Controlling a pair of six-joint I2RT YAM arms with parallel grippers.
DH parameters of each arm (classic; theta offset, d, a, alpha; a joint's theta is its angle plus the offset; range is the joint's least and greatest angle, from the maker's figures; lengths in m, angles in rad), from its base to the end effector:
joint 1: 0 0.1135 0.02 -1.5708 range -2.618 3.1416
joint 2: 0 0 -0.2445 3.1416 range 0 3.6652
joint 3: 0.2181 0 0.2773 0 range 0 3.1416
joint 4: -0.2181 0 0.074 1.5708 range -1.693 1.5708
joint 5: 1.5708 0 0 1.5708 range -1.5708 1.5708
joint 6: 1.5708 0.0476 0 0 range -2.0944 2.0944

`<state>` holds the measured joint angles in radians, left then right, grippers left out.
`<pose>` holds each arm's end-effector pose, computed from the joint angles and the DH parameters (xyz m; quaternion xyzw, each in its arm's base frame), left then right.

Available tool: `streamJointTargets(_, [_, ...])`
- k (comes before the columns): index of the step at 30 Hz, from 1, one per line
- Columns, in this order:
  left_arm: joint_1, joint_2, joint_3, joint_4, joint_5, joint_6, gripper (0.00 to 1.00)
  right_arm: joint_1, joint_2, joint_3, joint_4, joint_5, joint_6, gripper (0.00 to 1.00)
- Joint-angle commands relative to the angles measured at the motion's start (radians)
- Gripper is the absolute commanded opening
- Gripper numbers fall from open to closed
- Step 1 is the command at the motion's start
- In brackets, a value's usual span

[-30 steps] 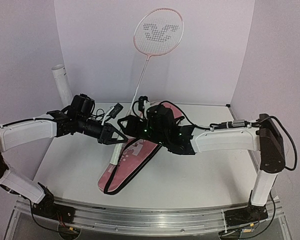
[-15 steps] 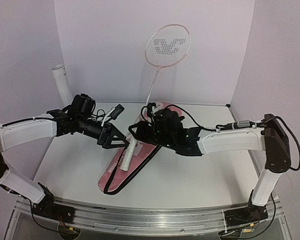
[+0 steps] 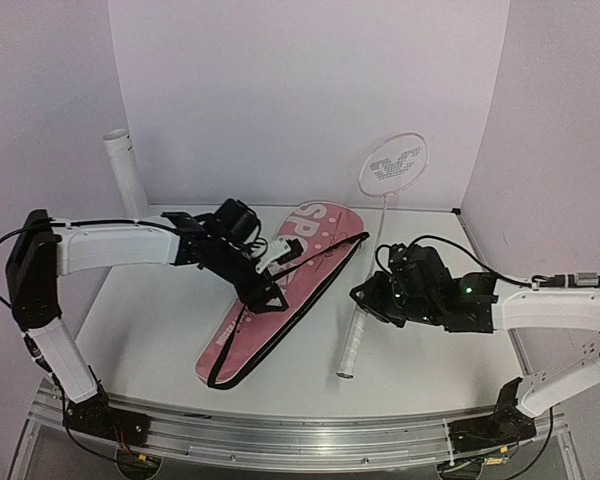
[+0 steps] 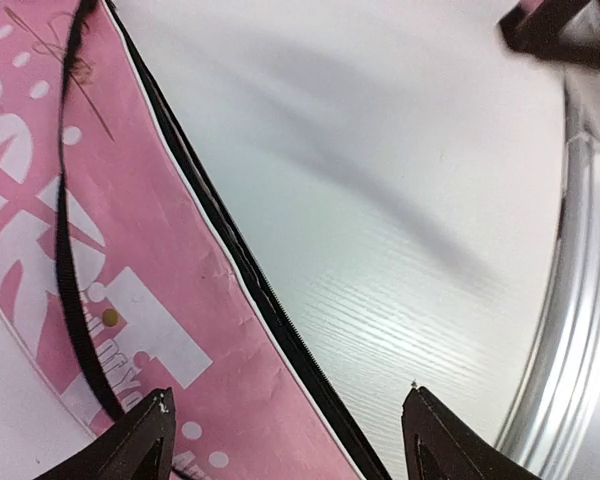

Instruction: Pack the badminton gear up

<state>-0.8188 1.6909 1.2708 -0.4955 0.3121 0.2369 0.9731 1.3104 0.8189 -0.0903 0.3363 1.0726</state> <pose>0.2582 -0.2975 0.2060 0.5143 0.7828 -0.2322 0.2623 0.1950 0.2585 0.2095 0.1225 0.8628 0.3227 0.3695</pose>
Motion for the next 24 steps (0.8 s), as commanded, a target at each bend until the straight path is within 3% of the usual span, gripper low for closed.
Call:
streamJointTargets(1, [-0.069, 0.141, 0.099, -0.043, -0.246, 0.094, 0.81, 0.001, -0.1, -0.046, -0.055, 0.102, 0.044, 0.0])
streamJointTargets(5, [-0.094, 0.268, 0.219, -0.02, -0.303, 0.076, 0.84, 0.001, -0.146, -0.081, -0.084, 0.107, 0.071, 0.0])
streamJointTargets(9, [-0.095, 0.386, 0.343, -0.027, -0.379, 0.044, 0.81, 0.0, -0.198, -0.123, -0.089, 0.117, 0.091, 0.0])
streamJointTargets(19, [-0.094, 0.575, 0.476, -0.072, -0.424, 0.007, 0.79, 0.0, -0.181, -0.107, -0.103, 0.119, 0.063, 0.0])
streamJointTargets(21, [-0.094, 0.588, 0.473, -0.059, -0.441, 0.012, 0.68, 0.0, -0.185, -0.111, -0.103, 0.117, 0.064, 0.0])
streamJointTargets(24, [-0.09, 0.583, 0.47, -0.045, -0.441, 0.01, 0.33, 0.0, -0.195, -0.116, -0.104, 0.115, 0.064, 0.0])
